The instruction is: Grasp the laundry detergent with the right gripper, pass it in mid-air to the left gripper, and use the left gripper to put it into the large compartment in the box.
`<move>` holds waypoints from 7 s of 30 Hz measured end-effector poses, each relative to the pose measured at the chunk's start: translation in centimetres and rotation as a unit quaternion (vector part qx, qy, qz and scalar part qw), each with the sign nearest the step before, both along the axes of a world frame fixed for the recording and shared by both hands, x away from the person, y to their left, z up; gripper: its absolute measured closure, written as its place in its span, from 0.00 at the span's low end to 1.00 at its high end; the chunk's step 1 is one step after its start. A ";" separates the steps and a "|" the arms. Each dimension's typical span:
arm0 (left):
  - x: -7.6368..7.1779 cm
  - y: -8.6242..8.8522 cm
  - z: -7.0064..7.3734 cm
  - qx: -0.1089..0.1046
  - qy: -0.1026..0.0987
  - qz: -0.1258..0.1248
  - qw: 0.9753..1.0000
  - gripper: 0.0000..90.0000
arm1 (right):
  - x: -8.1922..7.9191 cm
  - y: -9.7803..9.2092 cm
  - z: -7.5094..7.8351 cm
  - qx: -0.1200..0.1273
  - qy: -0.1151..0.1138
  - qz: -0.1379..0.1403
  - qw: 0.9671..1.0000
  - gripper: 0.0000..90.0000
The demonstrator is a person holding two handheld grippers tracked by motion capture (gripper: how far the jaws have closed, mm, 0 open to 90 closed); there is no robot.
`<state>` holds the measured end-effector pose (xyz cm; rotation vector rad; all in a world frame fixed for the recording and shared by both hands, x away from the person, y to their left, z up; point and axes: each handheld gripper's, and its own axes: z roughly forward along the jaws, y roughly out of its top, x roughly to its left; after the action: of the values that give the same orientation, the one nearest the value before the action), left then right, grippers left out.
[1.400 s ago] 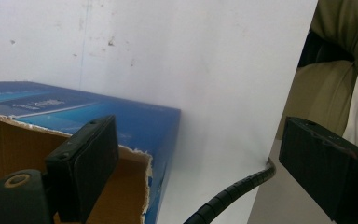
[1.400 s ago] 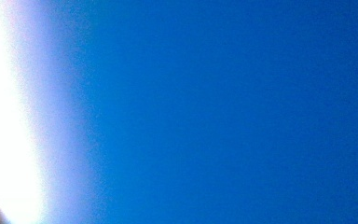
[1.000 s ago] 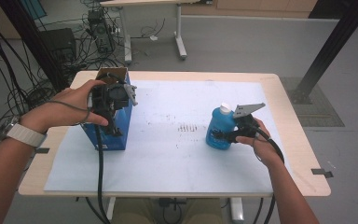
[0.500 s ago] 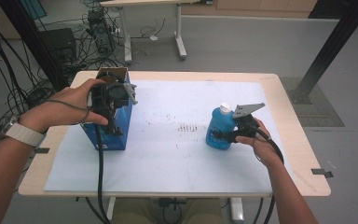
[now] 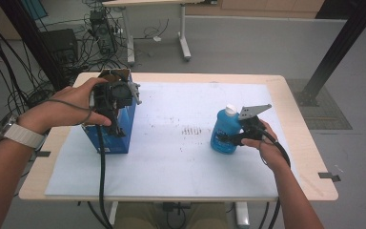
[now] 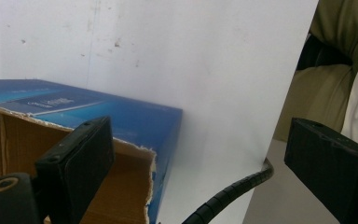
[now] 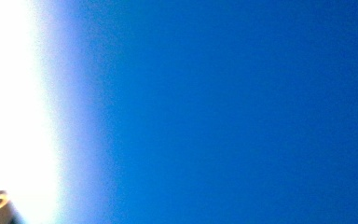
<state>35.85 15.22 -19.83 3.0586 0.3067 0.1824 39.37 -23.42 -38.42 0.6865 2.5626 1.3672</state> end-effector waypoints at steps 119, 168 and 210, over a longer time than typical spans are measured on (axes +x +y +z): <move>0.6 -13.5 5.4 0.008 0.031 -0.100 0.994 0.08 | -2.2 14.0 9.5 -0.037 -0.001 0.215 0.976 0.49; 0.3 -13.0 5.1 0.002 0.030 -0.092 0.995 0.09 | -2.2 13.9 9.6 -0.035 0.001 0.213 0.976 0.49; 0.3 -12.6 4.9 -0.004 0.026 -0.094 0.995 0.09 | -2.0 13.8 9.7 -0.036 0.004 0.207 0.978 0.48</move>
<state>36.18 2.64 -14.90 3.0652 0.0208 0.0901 37.37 -9.65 -28.74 0.1449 2.8547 1.3665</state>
